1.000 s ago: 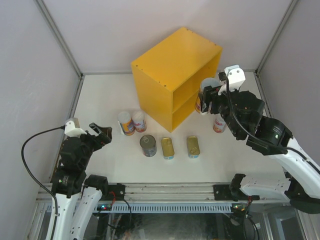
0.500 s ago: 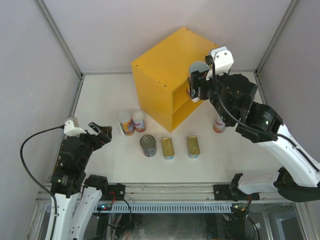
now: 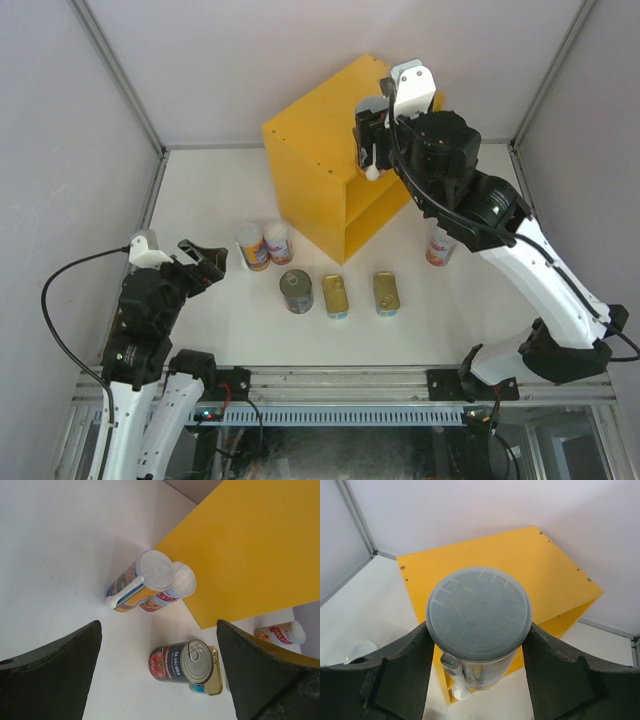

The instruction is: Place and organize the canned foods onto the counter

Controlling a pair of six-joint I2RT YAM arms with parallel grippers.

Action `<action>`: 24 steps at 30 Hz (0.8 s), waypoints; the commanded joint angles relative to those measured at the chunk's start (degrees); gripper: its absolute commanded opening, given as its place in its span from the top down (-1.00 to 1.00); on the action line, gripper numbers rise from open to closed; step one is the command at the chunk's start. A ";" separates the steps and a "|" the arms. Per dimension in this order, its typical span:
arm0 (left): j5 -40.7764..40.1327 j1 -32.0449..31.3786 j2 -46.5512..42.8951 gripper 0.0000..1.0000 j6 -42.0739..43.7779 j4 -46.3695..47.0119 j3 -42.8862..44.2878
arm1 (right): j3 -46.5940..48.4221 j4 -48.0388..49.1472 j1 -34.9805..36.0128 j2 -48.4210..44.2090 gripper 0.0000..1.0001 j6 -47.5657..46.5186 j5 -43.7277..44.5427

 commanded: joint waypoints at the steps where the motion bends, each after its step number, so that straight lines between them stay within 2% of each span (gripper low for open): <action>1: 1.67 -0.18 1.37 -0.99 -0.90 3.69 4.47 | 6.45 10.50 -3.74 1.27 1.00 0.35 -3.82; 10: 2.30 -0.10 3.55 -0.98 -1.66 5.38 4.56 | 11.67 12.60 -11.49 9.15 1.00 2.10 -11.26; 24: 3.28 -0.13 6.47 -0.98 -3.31 9.56 2.94 | 26.07 12.65 -22.94 24.27 1.00 6.18 -21.28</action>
